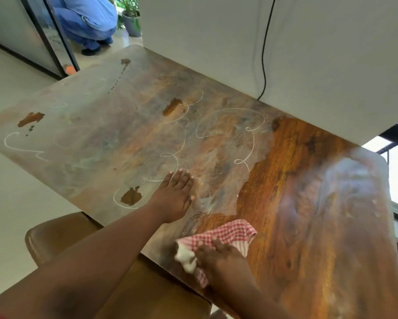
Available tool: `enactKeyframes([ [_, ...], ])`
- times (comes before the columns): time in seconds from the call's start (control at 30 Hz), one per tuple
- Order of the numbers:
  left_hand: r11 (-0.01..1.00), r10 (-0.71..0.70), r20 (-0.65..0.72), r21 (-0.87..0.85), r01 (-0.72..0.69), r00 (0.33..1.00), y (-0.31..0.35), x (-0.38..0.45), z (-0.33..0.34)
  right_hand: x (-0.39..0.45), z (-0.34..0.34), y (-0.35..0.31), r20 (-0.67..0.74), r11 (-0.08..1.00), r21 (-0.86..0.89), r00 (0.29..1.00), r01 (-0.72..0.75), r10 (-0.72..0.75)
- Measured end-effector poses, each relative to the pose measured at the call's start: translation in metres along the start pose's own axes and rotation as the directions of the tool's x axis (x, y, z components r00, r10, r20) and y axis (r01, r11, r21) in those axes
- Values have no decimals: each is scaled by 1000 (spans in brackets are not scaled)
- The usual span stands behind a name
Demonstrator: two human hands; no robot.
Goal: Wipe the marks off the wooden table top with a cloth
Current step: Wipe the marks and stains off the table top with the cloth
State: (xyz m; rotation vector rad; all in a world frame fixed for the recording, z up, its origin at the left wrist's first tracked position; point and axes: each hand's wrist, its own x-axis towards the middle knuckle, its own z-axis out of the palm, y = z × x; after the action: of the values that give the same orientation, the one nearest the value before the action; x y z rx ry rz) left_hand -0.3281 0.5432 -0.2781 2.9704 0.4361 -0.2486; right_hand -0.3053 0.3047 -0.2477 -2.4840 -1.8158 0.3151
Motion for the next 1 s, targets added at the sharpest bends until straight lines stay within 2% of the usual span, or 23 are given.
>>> enactKeyframes([
  [0.07,1000,-2,-37,-11,1,999,1,5,1,-20,0,19,16,997,-37,998,65,-64],
  [0.1,1000,-3,-56,-18,2,998,3,7,2,-26,-2,33,0,998,-53,999,43,-43],
  [0.17,1000,1,-82,-20,-2,997,6,11,4,-21,-18,59,-10,993,-53,994,-108,108],
  [0.23,1000,14,-97,-12,-16,995,9,14,5,3,-34,71,-15,957,-41,957,-289,288],
  [0.3,1000,8,-114,-17,-10,993,11,20,6,32,-42,69,-79,937,-75,939,-341,335],
  [0.37,1000,-5,-119,-19,3,993,15,26,4,53,-37,58,-66,956,-61,957,-286,282],
  [0.47,1000,-19,-127,-7,18,992,18,38,4,40,-13,44,-32,996,-59,998,-61,59],
  [0.57,999,-48,-138,-21,45,989,17,46,2,5,-9,70,-18,993,-20,993,113,-113],
  [0.6,998,-59,-144,-26,55,988,18,49,2,1,-15,87,-15,995,-27,996,92,-92],
  [0.7,995,-93,-156,-34,89,983,20,59,0,33,-45,138,-28,989,-94,993,-113,111],
  [0.77,994,-110,-156,-25,107,982,21,70,1,74,-54,157,-65,970,-43,970,-238,235],
  [0.8,992,-123,-166,-31,120,978,22,78,1,92,-51,159,-102,971,-38,968,-234,229],
  [0.87,986,-164,-186,-58,156,969,23,92,-2,114,-42,152,-96,987,-46,984,-152,147],
  [0.93,981,-194,-206,-57,186,959,23,107,-6,103,-31,147,-19,1000,-23,1000,19,-20],
  [1.0,981,-195,-205,-61,187,959,22,120,-10,78,-25,160,-43,987,5,986,162,-162],
])
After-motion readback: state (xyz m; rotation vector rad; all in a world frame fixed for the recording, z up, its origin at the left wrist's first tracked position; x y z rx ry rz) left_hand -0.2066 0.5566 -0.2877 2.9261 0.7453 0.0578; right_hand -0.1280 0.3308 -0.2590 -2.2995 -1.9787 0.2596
